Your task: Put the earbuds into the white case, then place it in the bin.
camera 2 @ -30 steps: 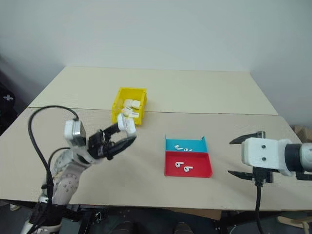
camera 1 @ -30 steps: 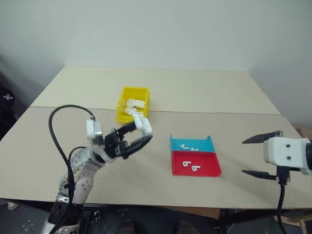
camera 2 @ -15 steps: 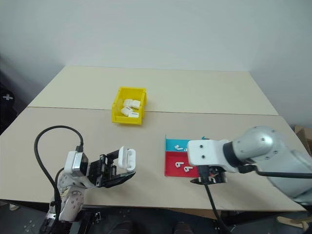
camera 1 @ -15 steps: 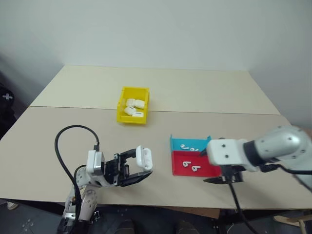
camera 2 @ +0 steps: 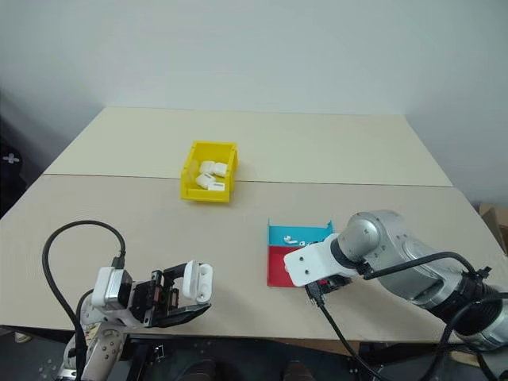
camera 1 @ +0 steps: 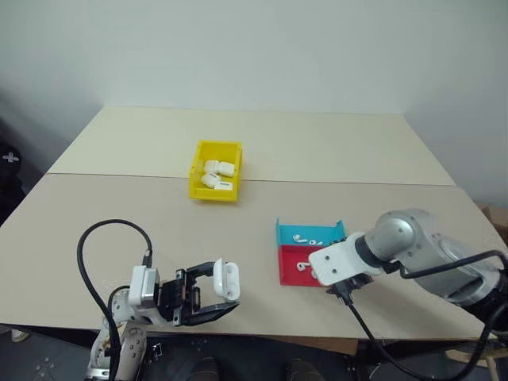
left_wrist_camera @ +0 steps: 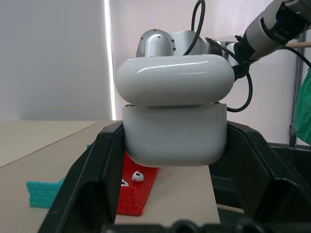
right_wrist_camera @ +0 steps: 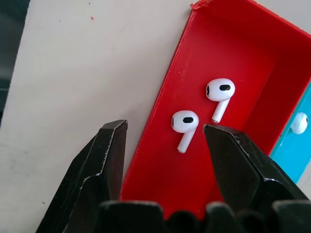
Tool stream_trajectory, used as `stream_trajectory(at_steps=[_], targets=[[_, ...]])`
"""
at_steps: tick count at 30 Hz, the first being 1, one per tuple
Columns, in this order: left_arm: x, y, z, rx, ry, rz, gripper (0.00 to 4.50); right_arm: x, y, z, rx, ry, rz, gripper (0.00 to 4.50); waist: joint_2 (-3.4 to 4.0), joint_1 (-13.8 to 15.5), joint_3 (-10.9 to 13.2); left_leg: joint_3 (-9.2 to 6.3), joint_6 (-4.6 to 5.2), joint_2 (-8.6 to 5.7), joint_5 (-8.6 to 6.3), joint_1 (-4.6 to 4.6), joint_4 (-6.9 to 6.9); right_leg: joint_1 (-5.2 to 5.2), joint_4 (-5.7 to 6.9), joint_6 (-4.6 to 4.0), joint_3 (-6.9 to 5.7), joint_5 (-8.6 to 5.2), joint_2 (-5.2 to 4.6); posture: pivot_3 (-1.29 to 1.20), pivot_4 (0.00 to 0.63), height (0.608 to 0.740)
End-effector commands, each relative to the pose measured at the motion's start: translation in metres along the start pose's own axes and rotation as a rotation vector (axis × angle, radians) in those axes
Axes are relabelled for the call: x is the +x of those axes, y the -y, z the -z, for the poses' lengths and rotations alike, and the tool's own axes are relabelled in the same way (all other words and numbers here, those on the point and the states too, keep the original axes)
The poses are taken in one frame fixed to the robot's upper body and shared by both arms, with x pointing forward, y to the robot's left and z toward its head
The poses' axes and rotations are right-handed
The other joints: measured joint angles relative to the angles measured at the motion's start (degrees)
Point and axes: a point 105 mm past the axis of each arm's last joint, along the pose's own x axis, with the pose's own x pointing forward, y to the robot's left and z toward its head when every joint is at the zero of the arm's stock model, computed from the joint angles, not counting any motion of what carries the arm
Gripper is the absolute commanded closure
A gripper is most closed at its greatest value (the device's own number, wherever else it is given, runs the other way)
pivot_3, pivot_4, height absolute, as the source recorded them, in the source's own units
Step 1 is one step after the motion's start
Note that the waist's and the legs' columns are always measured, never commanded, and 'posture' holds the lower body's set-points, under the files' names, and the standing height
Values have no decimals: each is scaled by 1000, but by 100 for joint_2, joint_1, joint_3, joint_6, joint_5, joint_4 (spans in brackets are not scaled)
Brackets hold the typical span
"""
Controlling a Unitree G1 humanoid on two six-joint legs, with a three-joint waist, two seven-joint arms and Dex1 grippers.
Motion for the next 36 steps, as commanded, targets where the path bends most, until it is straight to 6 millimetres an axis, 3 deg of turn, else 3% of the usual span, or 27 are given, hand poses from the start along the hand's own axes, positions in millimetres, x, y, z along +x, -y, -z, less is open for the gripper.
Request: stream_trajectory(at_steps=[1,6,9,18,36], targets=[[4,4,-10,54,20,8,1711,-2,5,0,-66,-25,-9,1487,0,1,0,0,0,1,0,0,0,0,0,0,0,0,0,0,150,740],[5,7,-10,48,17,6,1711,0,10,1,-95,-36,-52,1487,0,-2,0,0,0,2,0,1,0,1,2,-1,-1,0,2,0,150,740],[5,6,-9,50,4,-5,1711,4,11,3,-115,-39,-77,2060,0,-3,0,0,0,3,0,3,1,2,4,-2,-1,1,4,0,150,740],[7,8,-8,55,4,-11,1711,12,22,5,-126,-52,-74,2060,1,-3,0,0,0,3,0,3,1,1,4,-2,0,1,4,0,150,740],[5,9,-1,58,-39,-22,1711,16,23,7,-135,-61,-97,2060,1,2,-1,0,0,4,0,4,1,2,5,-3,-1,1,5,0,150,740]])
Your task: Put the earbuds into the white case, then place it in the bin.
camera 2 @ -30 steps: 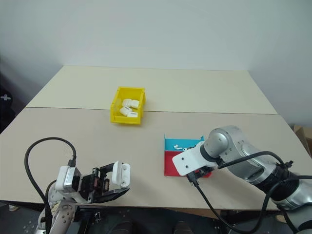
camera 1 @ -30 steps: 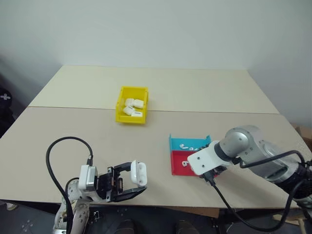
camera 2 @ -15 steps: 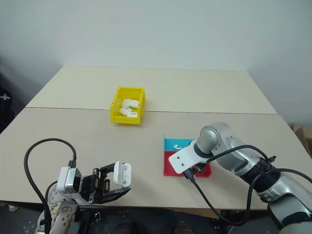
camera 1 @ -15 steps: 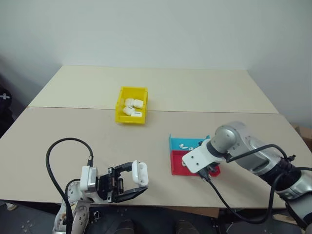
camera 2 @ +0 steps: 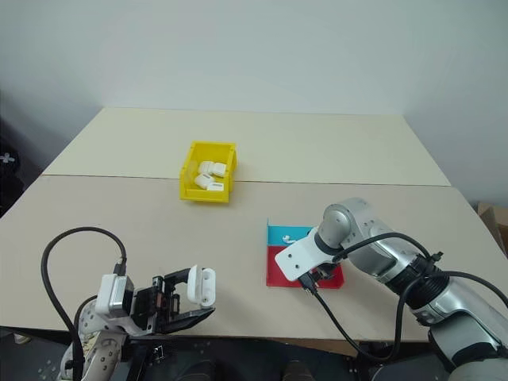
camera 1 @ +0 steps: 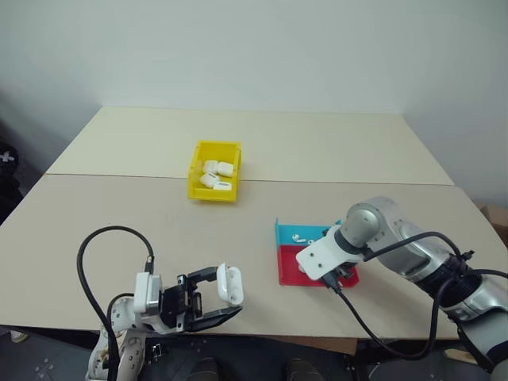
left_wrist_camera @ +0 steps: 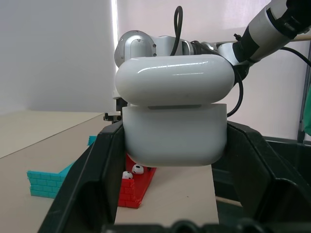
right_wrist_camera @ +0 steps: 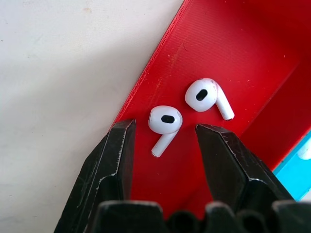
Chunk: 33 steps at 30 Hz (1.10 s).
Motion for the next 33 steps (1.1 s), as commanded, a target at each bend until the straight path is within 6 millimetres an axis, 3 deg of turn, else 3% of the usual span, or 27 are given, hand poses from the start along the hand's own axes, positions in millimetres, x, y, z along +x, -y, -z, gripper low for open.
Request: stream_trajectory(at_steps=[1,16,19,33], targets=[[3,2,-4,44,4,15,1711,-8,4,-4,-28,-4,15,2060,0,0,0,0,0,0,0,0,0,0,0,0,0,0,0,0,150,740],[3,1,0,50,-24,0,1711,-6,5,-4,-14,-7,9,2060,0,1,0,0,0,0,0,0,0,0,0,0,0,0,0,0,150,740],[2,1,3,44,-63,7,1711,-5,6,-5,-19,-2,16,2620,0,-3,0,0,0,0,0,0,0,0,1,0,0,0,0,0,150,740],[2,1,4,34,-80,-15,1711,-4,7,-1,-6,-31,19,2620,0,1,0,0,0,1,0,1,0,0,1,0,-1,0,1,0,150,740]])
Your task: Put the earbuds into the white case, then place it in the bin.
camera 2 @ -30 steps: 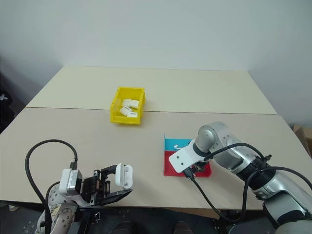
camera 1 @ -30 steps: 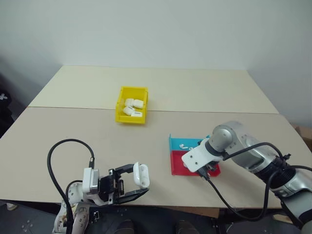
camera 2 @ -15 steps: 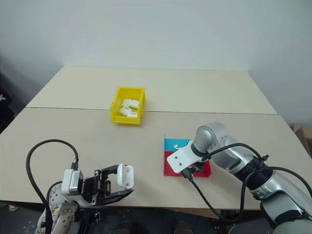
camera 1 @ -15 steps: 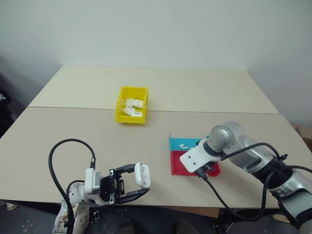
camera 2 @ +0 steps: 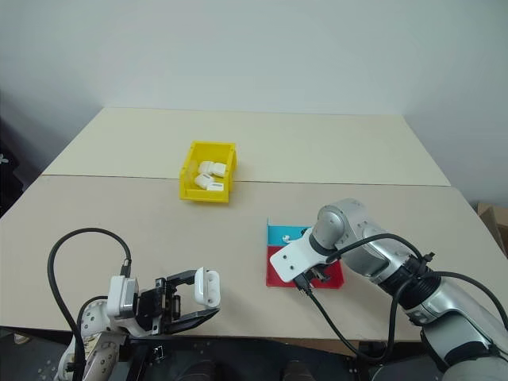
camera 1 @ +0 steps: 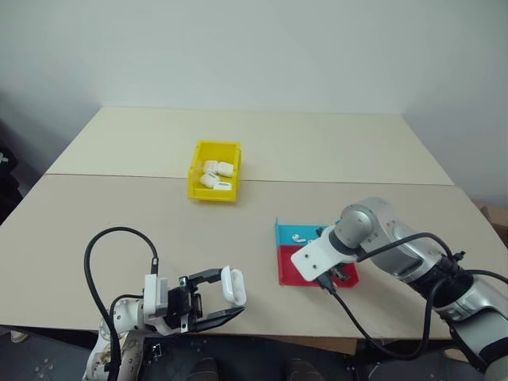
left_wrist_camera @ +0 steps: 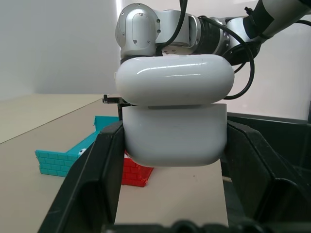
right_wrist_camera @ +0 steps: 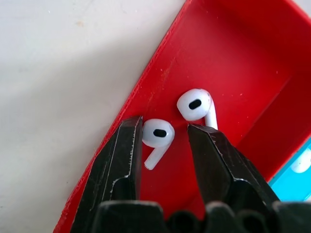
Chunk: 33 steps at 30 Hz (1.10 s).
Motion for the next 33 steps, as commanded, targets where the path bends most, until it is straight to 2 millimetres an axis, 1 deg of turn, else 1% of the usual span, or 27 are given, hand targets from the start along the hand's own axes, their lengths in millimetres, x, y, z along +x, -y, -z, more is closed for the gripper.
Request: stream_trajectory(at_steps=[1,9,12,25,27,33], targets=[[4,2,-5,20,14,15,1711,-8,3,4,6,-25,13,2620,0,0,0,0,0,0,0,0,0,0,0,0,0,0,0,0,150,740],[4,3,-3,14,2,11,1711,-8,0,4,10,-23,-4,2620,0,1,0,0,0,0,0,1,0,1,0,0,0,0,0,0,150,740],[3,4,-2,11,-1,15,1711,-8,0,4,10,-23,-3,3158,0,-2,0,0,0,0,0,1,0,1,0,0,0,0,0,0,150,740],[3,4,-1,10,-10,9,1711,-7,-1,5,-8,-21,-8,3158,0,1,0,0,0,0,0,2,0,1,0,-1,0,0,0,0,150,740],[3,4,-1,11,-10,8,1711,-7,-1,4,-8,-17,-9,3525,0,1,0,0,0,0,0,2,0,1,0,-1,0,0,0,0,150,740],[3,4,-2,5,-14,9,1711,-6,-1,5,-10,-17,-2,3525,0,1,0,0,0,0,0,4,0,3,0,-1,0,0,0,0,150,740]])
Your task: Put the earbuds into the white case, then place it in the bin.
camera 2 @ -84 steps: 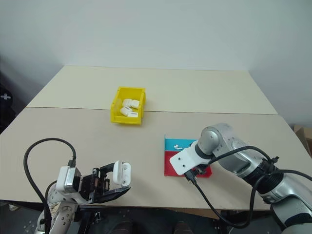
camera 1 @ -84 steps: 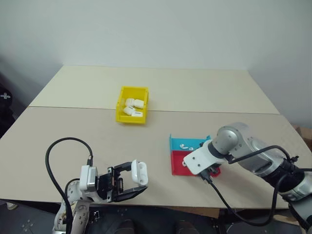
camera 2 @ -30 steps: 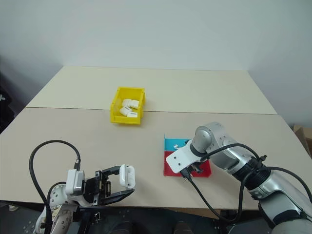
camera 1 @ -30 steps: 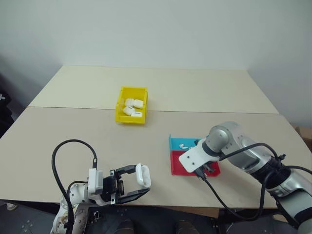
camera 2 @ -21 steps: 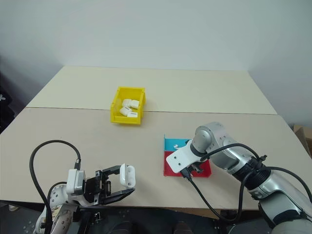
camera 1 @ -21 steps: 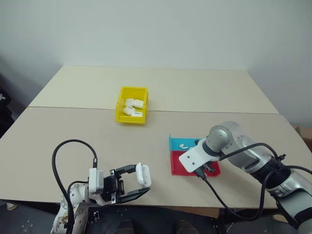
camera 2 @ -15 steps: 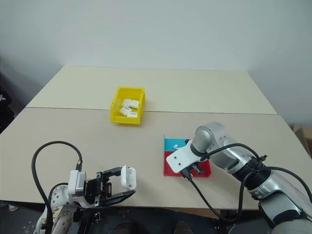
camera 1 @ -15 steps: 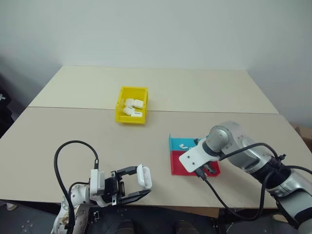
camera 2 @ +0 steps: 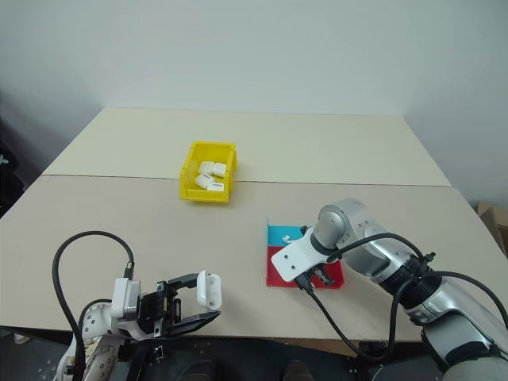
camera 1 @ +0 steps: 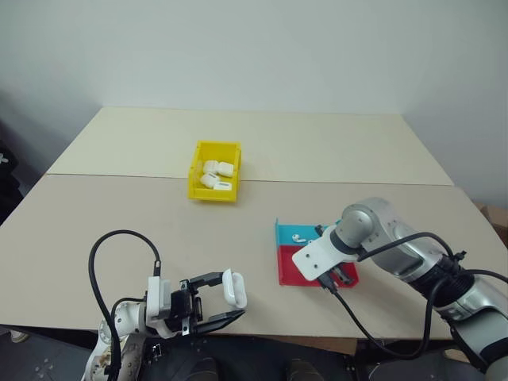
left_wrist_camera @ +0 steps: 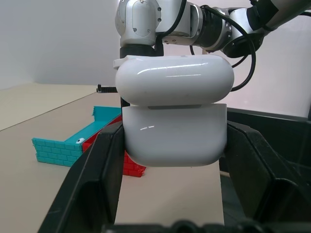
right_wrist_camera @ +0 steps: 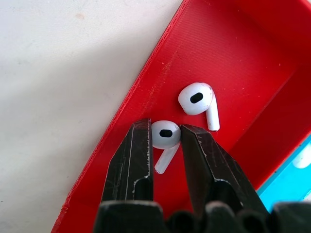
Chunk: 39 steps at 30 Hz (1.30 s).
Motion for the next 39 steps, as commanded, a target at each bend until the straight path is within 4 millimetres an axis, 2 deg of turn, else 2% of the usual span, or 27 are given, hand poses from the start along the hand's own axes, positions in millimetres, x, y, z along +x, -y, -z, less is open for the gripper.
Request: stream_trajectory(at_steps=[1,5,7,14,18,21,23,26,29,32,39], targets=[[3,1,-7,26,13,21,1711,-6,0,3,-3,-9,4,3525,0,0,0,0,0,0,0,0,0,0,0,0,0,0,0,0,150,740],[4,0,-8,36,21,21,1711,-8,1,2,5,-3,23,3525,0,0,0,0,0,0,0,0,0,0,0,0,0,0,0,0,150,740],[6,-2,-11,43,43,22,1711,-17,3,0,31,24,59,3525,0,1,0,0,0,0,0,0,0,0,0,0,0,0,0,0,150,740],[22,-14,-35,69,158,67,1711,-87,3,-3,293,216,315,3525,0,46,0,-2,0,0,0,-10,0,-3,-1,0,-3,0,-1,0,150,740],[35,-22,-51,83,222,125,1711,-139,-2,-10,498,469,528,3525,0,54,0,-3,0,-1,0,-7,1,2,-1,0,-5,0,-1,0,150,740],[46,-25,-61,90,274,170,1711,-177,-5,-26,524,769,726,3525,0,15,0,-5,1,0,-1,-6,1,5,-1,0,-4,0,1,0,150,740],[54,-28,-67,88,300,187,1711,-194,-6,-39,504,975,820,3525,-1,2,0,-9,1,-1,-1,-5,1,8,-1,0,-4,0,4,0,150,740],[69,-32,-79,78,338,209,1711,-208,-12,-58,425,1253,899,3525,0,1,0,-15,1,-1,0,0,0,14,2,1,-6,1,6,0,150,740],[78,-35,-92,76,375,227,1711,-210,-16,-72,358,1449,907,3525,1,-1,0,-18,1,-3,0,0,1,19,1,2,-7,1,5,0,150,740],[82,-38,-100,84,397,231,1711,-207,-19,-83,294,1550,882,3525,1,-4,0,-19,2,-1,-1,-1,-1,19,-1,2,-9,0,6,0,150,740],[82,-36,-108,100,428,236,1711,-196,-8,-95,208,1598,866,3525,3,-49,-1,-20,2,-1,-1,3,-1,18,2,2,-8,0,7,0,150,740]])
